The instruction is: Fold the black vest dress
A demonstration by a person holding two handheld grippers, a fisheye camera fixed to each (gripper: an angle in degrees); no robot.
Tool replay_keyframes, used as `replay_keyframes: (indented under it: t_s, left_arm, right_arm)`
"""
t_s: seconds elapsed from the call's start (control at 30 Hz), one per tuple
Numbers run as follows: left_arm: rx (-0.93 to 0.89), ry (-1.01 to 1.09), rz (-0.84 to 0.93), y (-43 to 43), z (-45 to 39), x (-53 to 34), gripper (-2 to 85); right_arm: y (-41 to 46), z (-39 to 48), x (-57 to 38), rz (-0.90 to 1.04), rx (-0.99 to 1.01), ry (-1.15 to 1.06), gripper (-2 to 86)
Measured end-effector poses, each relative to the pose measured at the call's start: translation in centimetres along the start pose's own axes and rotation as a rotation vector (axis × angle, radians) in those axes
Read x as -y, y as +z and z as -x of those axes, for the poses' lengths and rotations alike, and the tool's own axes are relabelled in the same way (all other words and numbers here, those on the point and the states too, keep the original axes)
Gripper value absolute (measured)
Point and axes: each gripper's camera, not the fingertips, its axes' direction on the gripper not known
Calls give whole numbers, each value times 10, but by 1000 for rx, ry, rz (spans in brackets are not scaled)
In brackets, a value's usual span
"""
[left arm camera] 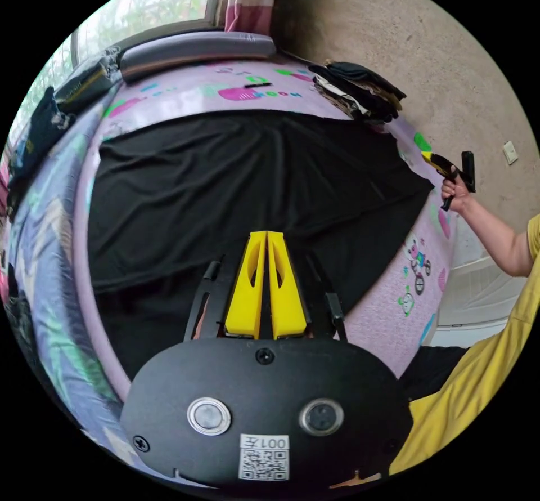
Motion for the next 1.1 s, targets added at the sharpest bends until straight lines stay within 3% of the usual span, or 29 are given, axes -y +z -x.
replay_keyframes:
  t_s: [0.2, 0.37, 0.6, 0.83, 1.1]
  left_arm:
    - [119, 281, 182, -44, 69, 92, 39]
    - [291, 407, 304, -38, 137, 177, 50]
    - [210, 103, 265, -19, 235, 231, 44]
    - [181, -273, 72, -10, 327, 224, 69]
    - [102, -320, 32, 17, 362, 209, 93]
  right_arm:
    - [107, 32, 112, 362, 122, -384, 11]
    - [214, 47, 186, 546, 103, -526, 11]
    - [317, 38, 260, 541, 90, -412, 18]
    - [370, 27, 297, 573, 43, -390, 37]
    - [385, 2, 317, 556, 13, -333, 57]
